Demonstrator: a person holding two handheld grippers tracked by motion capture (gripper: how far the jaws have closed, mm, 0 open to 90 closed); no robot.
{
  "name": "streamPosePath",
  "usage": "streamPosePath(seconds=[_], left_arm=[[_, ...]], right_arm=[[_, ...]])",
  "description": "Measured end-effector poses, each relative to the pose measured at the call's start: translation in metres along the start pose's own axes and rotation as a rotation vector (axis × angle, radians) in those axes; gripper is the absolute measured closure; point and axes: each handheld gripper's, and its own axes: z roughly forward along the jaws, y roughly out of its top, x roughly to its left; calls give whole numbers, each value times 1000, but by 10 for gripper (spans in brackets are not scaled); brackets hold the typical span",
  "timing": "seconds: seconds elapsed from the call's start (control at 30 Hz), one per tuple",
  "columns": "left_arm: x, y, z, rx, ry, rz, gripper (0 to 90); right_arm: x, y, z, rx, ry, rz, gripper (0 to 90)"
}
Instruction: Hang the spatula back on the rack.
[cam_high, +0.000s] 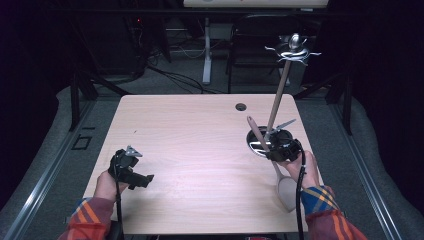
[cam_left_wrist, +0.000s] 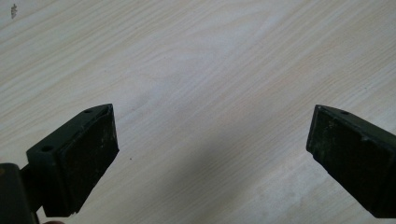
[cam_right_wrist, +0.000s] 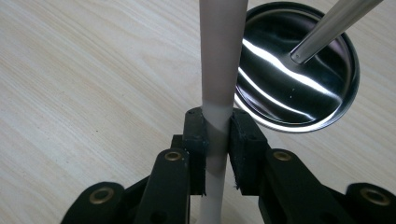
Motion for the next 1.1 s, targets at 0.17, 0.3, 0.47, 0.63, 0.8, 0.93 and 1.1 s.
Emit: streamPosePath(seconds=[0.17,0.3,0.47,0.63,0.8,0.93,1.1], left_arm=[[0,0,0,1,-1,1,20],[0,0,0,1,3,2,20],[0,0,1,9,-11,5,21],[-1,0,1,12,-5,8,21],[-1,0,1,13,-5,8,21],[-1,0,1,13,-11,8,21],[-1,0,1,15,-13,9,21]], right_arm=[[-1,1,-12,-52,-7,7,778],[-2,1,-16,-90,0,10,778],[-1,1,-21,-127,-4,18,777],[0,1,-27,-169,-17,15,778],[-2,0,-31,-201,-12,26,777],[-7,-1,-36,-218,-14,41,777],[-9,-2,-45,-273,-16,49,778]])
